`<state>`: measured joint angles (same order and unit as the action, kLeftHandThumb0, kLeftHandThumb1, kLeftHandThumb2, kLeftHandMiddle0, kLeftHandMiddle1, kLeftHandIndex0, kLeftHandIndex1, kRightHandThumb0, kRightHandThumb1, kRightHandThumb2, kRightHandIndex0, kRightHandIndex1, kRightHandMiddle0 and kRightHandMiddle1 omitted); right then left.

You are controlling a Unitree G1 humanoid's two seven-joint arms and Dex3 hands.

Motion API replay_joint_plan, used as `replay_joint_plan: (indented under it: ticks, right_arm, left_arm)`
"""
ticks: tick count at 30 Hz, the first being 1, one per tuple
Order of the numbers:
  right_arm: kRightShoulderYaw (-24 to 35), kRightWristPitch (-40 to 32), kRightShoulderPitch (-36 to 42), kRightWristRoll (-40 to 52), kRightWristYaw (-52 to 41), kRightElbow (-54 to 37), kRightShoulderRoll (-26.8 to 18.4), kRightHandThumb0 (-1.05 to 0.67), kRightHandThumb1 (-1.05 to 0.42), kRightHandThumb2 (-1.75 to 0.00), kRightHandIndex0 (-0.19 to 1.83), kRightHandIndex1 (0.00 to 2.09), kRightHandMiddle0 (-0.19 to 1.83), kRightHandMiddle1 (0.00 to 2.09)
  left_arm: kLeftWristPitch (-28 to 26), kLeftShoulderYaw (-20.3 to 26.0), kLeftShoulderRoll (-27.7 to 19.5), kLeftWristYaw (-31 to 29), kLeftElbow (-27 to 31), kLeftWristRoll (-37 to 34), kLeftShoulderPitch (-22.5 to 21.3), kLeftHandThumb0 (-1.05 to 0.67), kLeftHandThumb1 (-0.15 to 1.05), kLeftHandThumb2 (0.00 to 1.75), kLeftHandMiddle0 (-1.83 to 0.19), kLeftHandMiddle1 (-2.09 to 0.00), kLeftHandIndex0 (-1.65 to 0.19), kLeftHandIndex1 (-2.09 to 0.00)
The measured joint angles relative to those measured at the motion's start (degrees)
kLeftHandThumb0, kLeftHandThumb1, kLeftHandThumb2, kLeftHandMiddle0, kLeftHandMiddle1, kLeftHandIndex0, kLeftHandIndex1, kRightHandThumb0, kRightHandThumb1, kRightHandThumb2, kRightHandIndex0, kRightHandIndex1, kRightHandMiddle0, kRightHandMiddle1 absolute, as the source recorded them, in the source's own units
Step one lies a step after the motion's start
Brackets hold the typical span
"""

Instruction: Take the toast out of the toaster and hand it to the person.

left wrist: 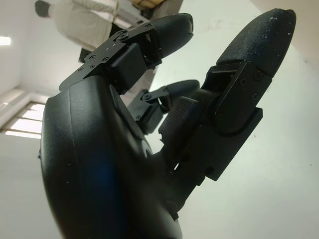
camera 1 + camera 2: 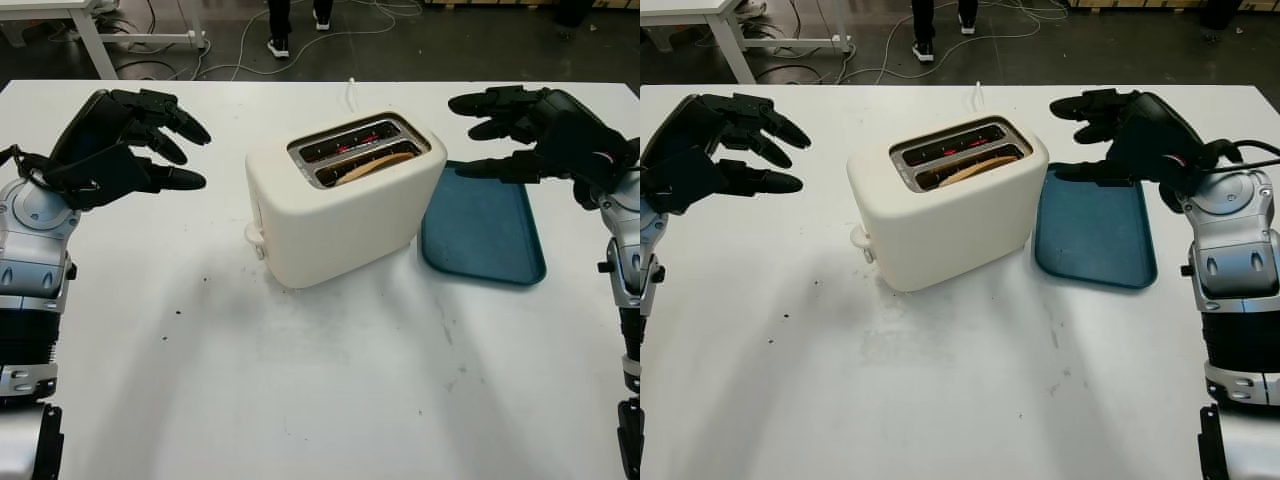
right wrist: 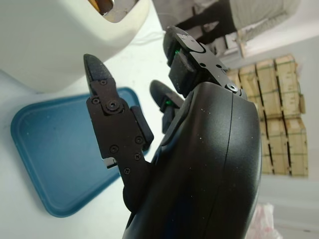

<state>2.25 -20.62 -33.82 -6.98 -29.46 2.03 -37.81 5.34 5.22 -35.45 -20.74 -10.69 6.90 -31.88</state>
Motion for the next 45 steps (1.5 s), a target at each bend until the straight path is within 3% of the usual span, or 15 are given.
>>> replay_joint_plan:
  ticks: [45]
  right_arm:
    - [-0.3, 0.2, -0.7, 1.0, -0.4, 0.5, 0.1, -0.20, -0.77, 0.00, 0.10, 0.91, 0.51, 0.01]
  left_arm:
    - [-0.3, 0.0, 0.0, -0.2, 0.0, 0.0, 0.0, -1.05, 0.61, 0.00, -0.86, -0.84, -0.85, -0.71]
